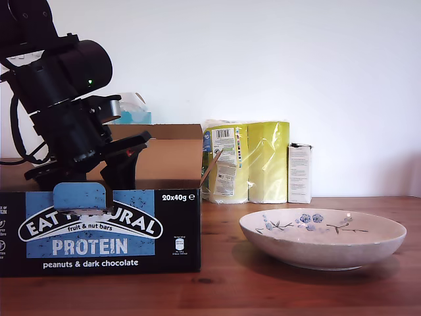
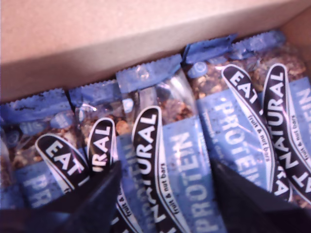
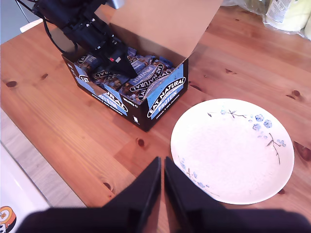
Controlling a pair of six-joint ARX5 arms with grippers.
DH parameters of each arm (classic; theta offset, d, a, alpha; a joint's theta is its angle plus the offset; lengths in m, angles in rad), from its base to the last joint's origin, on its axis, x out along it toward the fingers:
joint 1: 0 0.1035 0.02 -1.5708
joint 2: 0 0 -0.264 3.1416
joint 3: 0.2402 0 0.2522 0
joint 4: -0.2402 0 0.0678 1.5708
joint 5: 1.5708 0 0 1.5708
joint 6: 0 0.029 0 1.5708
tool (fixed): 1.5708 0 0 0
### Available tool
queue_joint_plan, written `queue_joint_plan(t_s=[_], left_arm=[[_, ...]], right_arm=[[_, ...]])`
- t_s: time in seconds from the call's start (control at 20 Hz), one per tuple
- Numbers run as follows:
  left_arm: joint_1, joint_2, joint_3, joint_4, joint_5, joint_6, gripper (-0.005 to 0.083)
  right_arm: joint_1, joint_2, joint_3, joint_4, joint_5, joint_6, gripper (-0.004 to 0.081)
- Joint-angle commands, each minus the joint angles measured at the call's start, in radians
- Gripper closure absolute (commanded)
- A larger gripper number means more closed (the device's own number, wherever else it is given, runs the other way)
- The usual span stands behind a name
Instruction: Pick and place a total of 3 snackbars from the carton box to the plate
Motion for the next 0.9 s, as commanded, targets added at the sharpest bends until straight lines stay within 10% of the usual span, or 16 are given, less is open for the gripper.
queue_joint_plan(t_s=[0.0,0.85], left_arm=[[-0.003,0.02,-0.014,-0.006,0.01,-0.003,0.0531],[-0.055,-0.142,0.164,-0.181,0.024,0.18,0.0581]], right_arm=[[0.005,-0.001,0.012,0.004,0.003,-0.003,0.0783],[0.005,-0.002,0.012,-0.027,-0.005,-0.011,0.0783]])
